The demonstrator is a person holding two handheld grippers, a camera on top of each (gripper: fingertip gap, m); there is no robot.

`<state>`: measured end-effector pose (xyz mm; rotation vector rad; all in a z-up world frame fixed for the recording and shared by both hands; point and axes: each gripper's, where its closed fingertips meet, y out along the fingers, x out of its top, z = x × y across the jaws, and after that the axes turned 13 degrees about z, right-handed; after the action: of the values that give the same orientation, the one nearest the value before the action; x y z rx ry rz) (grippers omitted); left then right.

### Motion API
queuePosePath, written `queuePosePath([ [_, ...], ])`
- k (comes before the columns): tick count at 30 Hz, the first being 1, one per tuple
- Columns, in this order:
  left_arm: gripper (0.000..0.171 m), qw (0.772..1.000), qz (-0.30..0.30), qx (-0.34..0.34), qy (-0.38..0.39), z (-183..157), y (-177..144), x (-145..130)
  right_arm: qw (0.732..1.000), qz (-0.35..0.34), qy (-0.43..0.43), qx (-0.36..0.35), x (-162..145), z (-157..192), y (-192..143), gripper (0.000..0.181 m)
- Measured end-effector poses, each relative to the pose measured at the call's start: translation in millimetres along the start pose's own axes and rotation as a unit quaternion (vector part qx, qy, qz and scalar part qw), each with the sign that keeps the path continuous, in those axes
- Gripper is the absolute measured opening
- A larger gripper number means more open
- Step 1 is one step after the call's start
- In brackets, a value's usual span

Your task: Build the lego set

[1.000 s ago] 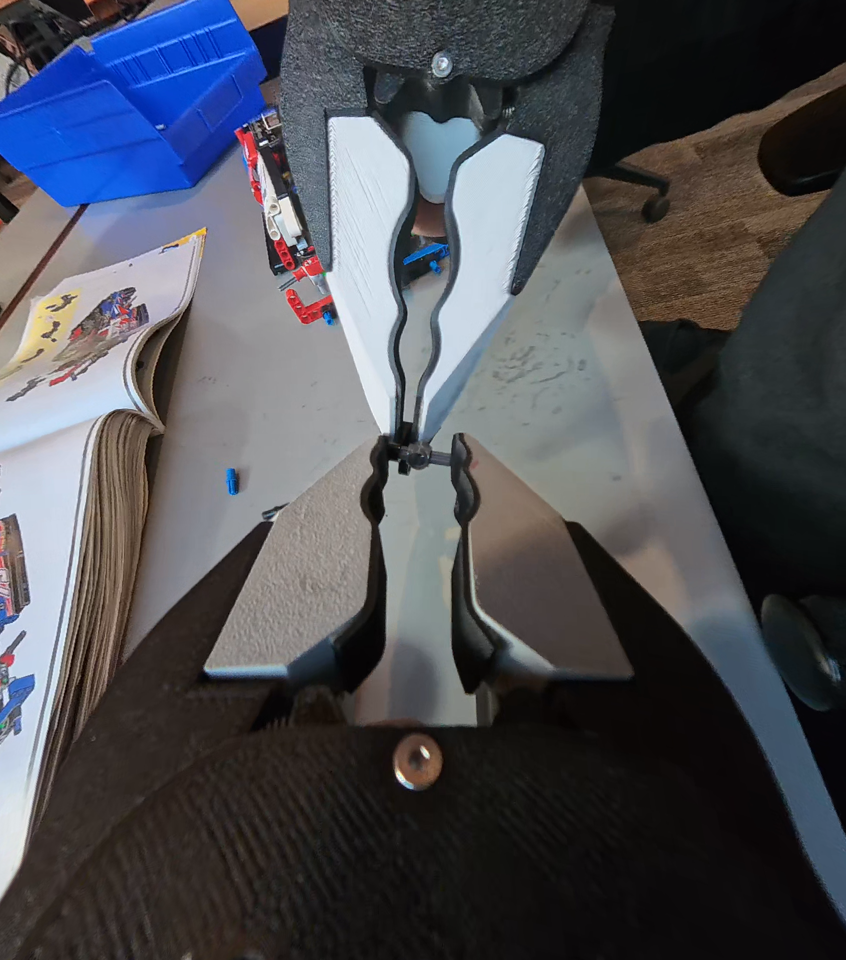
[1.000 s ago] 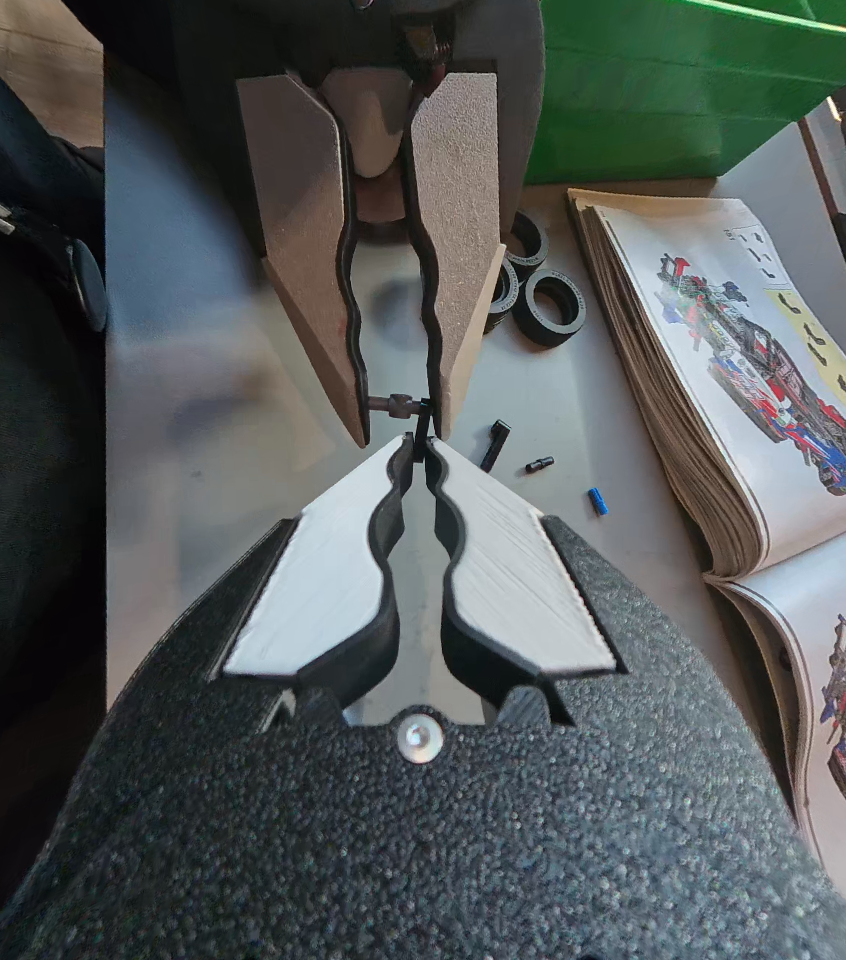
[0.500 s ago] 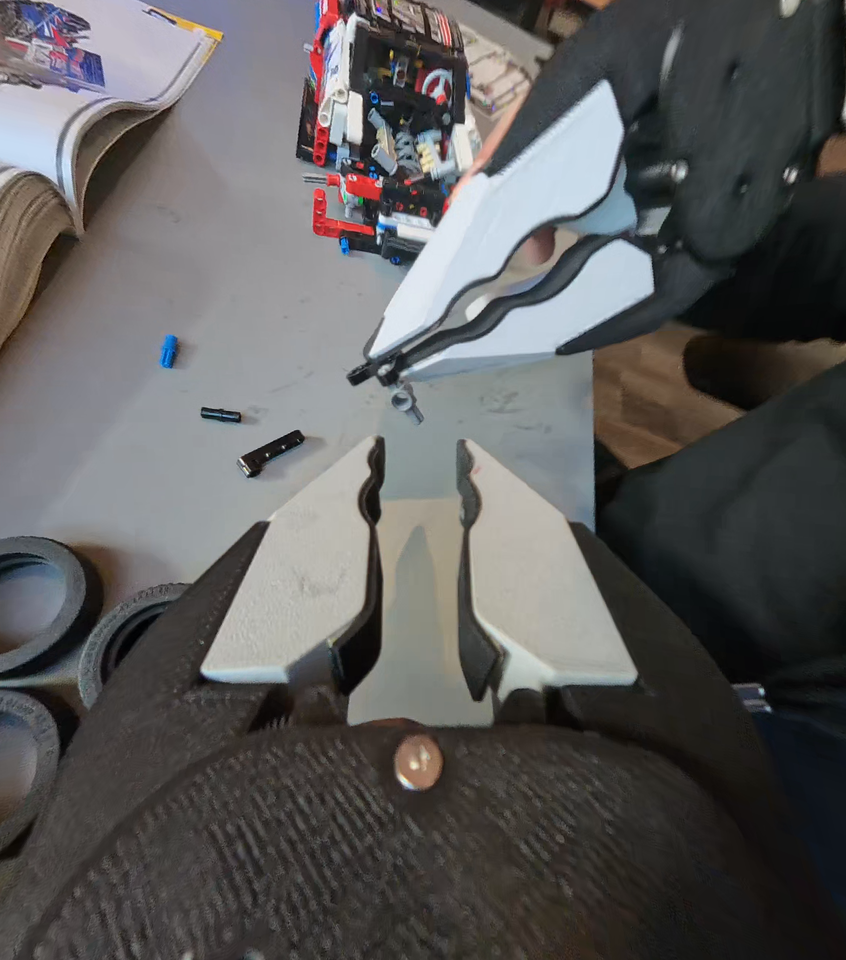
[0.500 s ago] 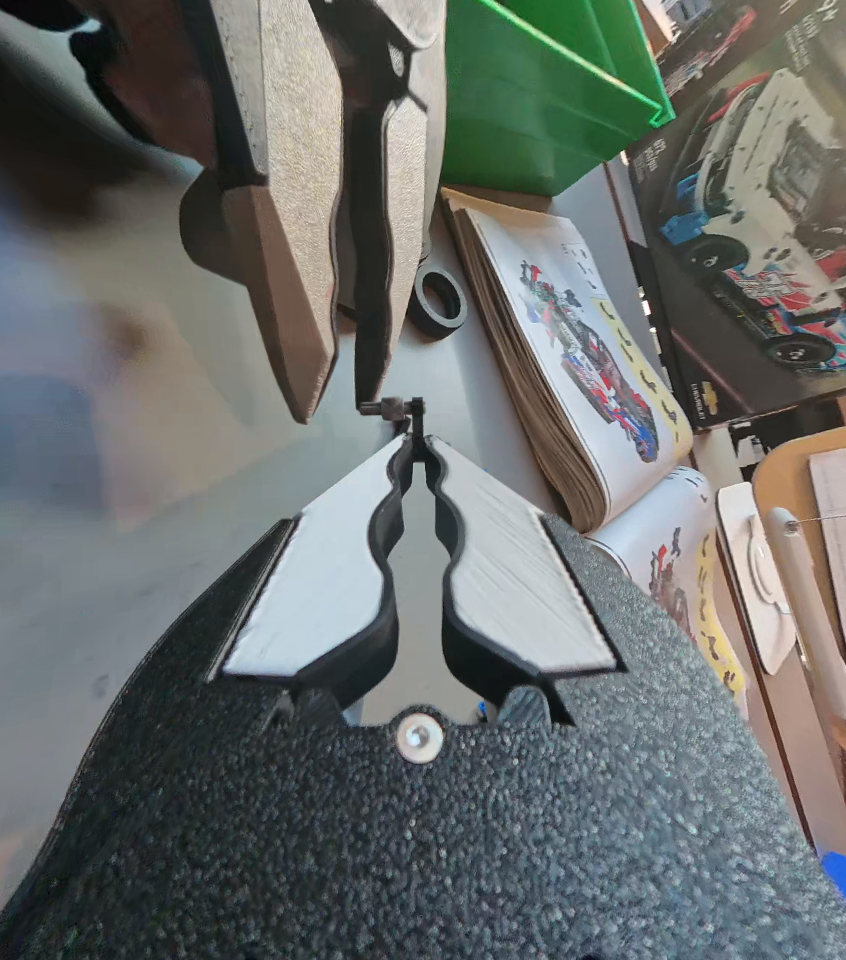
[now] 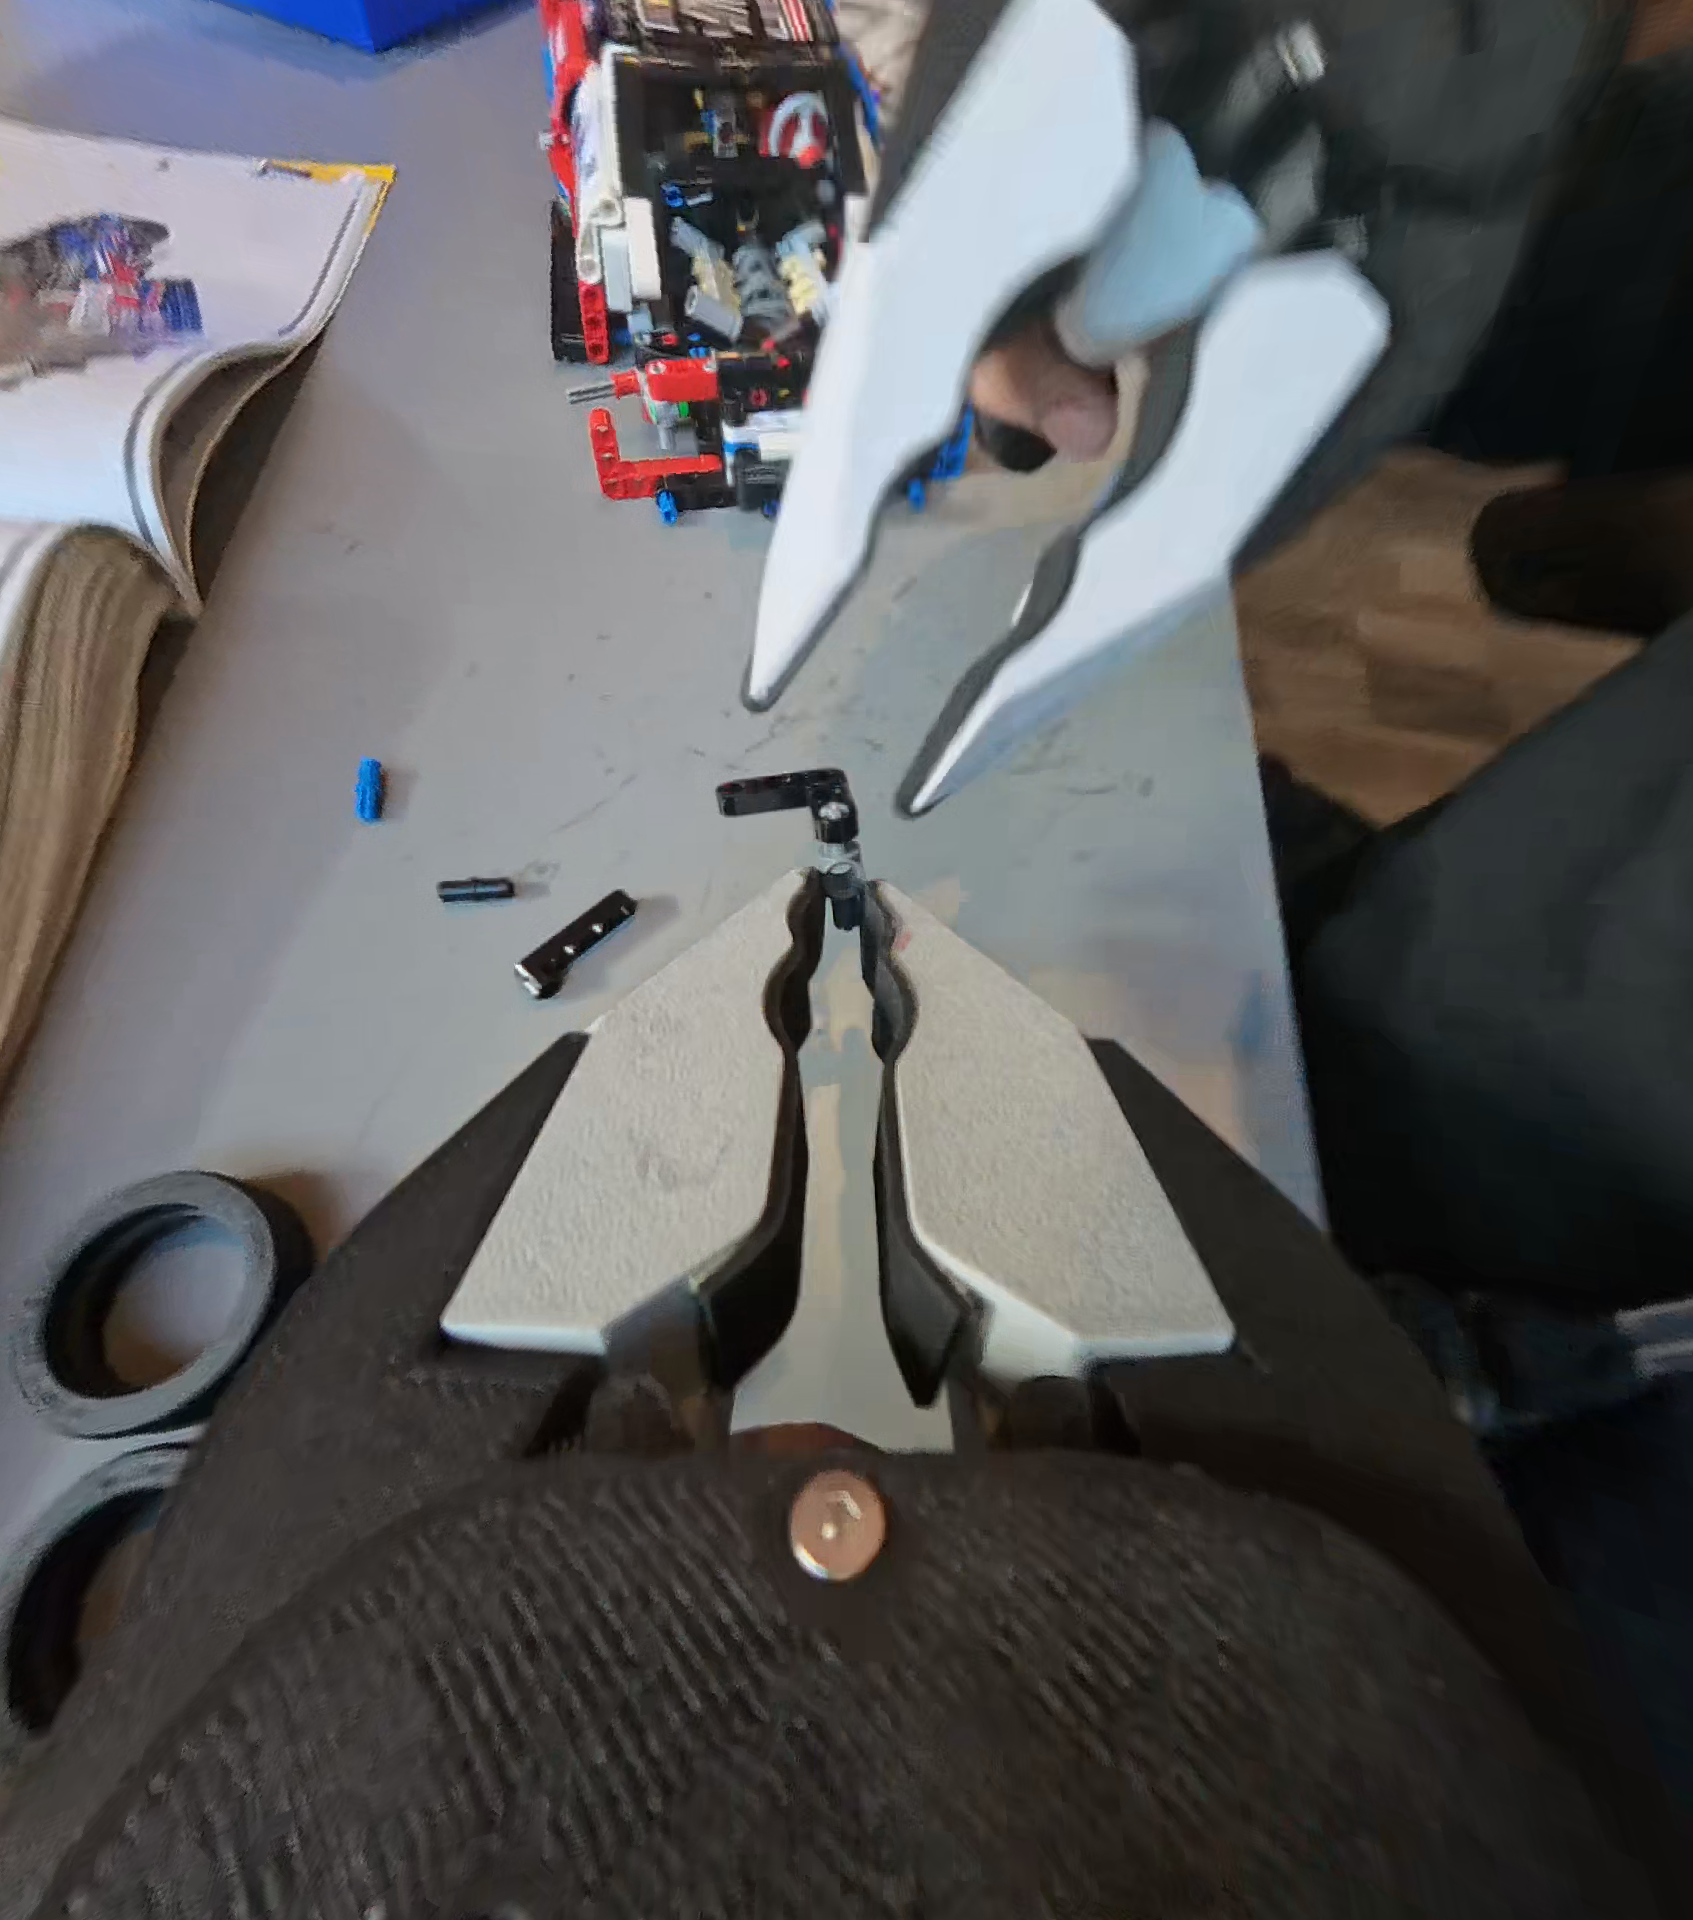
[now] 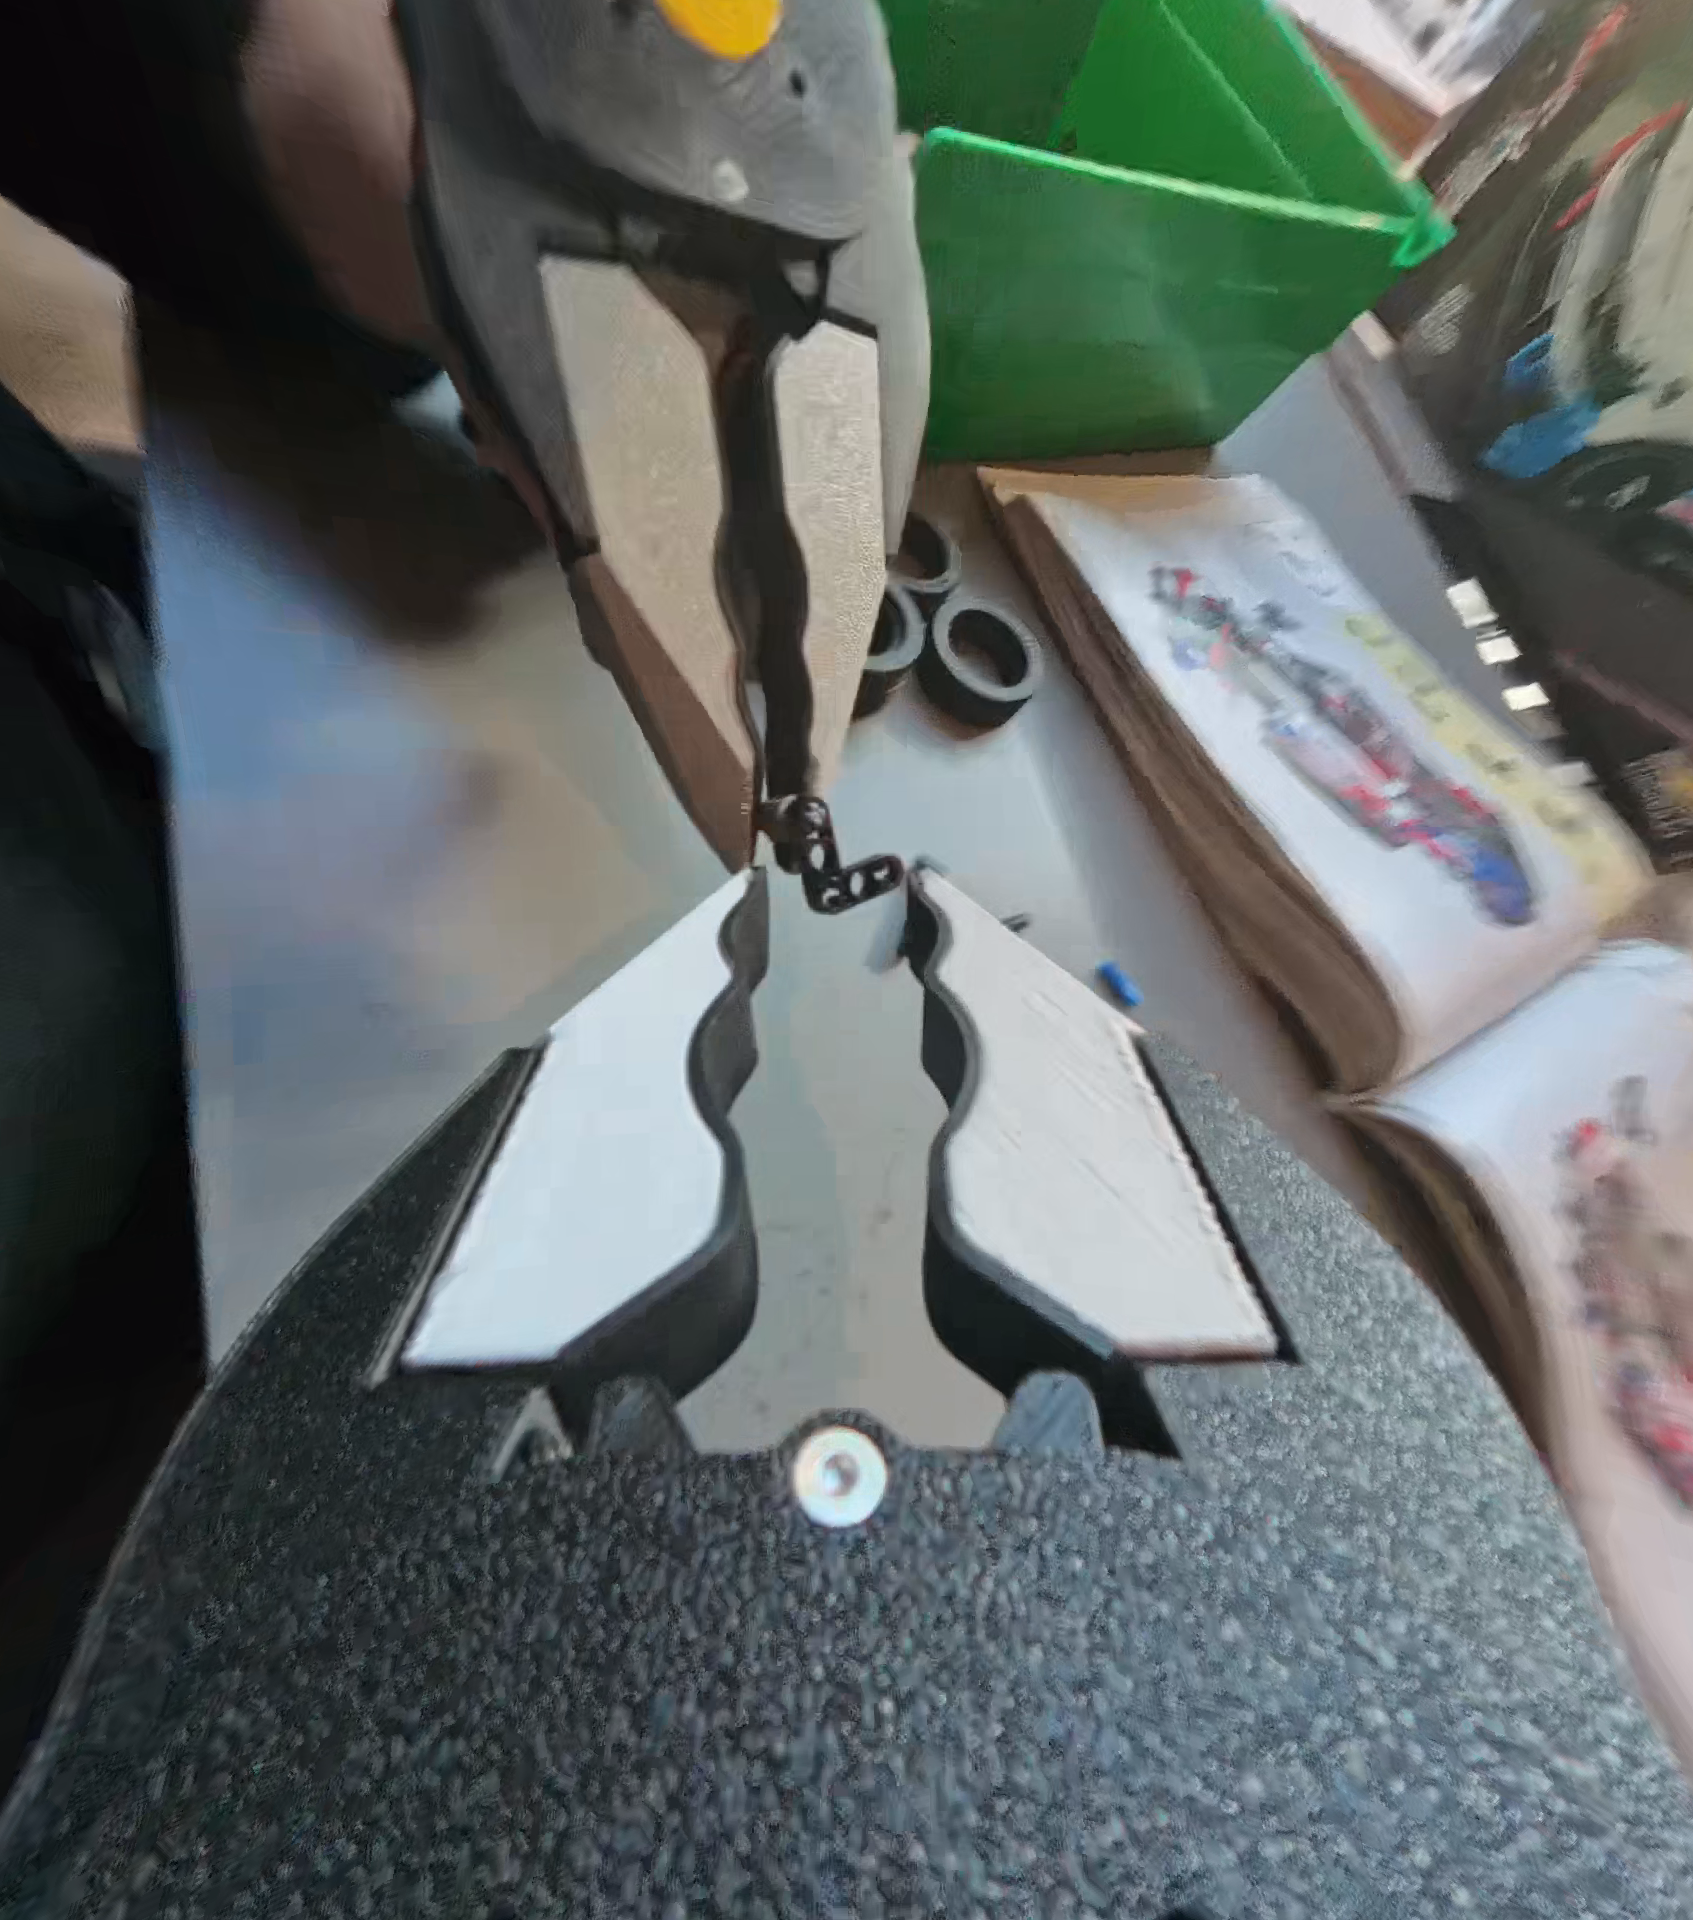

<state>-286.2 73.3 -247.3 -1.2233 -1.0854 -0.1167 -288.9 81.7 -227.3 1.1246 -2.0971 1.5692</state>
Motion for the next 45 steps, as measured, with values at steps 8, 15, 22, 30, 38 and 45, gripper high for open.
queuePosePath([
  [8,0.003,0.975,0.064,0.055,0.205,-13.9,14.9,-22.1,0.993,0.017,-0.015,0.117,-9.6,19.9,3.9,0.032],
  [15,0.003,0.968,0.092,0.059,0.226,-17.1,21.7,-33.0,0.988,0.055,-0.099,0.107,-17.1,46.0,20.7,0.007],
  [22,0.003,0.972,0.097,0.036,0.209,-17.5,22.2,-34.0,0.990,0.050,-0.081,0.109,-15.9,46.0,18.4,0.008],
  [30,0.003,0.973,0.102,0.034,0.202,-18.5,22.1,-35.3,0.987,0.081,-0.089,0.107,-21.4,47.3,23.3,0.006],
  [38,0.003,0.976,0.106,0.022,0.191,-18.6,22.0,-35.9,0.984,0.085,-0.110,0.111,-19.3,48.1,27.1,0.005],
  [45,0.003,0.975,0.100,0.035,0.196,-16.9,23.0,-34.4,0.981,0.086,-0.072,0.160,-19.5,47.1,27.0,0.006],
])
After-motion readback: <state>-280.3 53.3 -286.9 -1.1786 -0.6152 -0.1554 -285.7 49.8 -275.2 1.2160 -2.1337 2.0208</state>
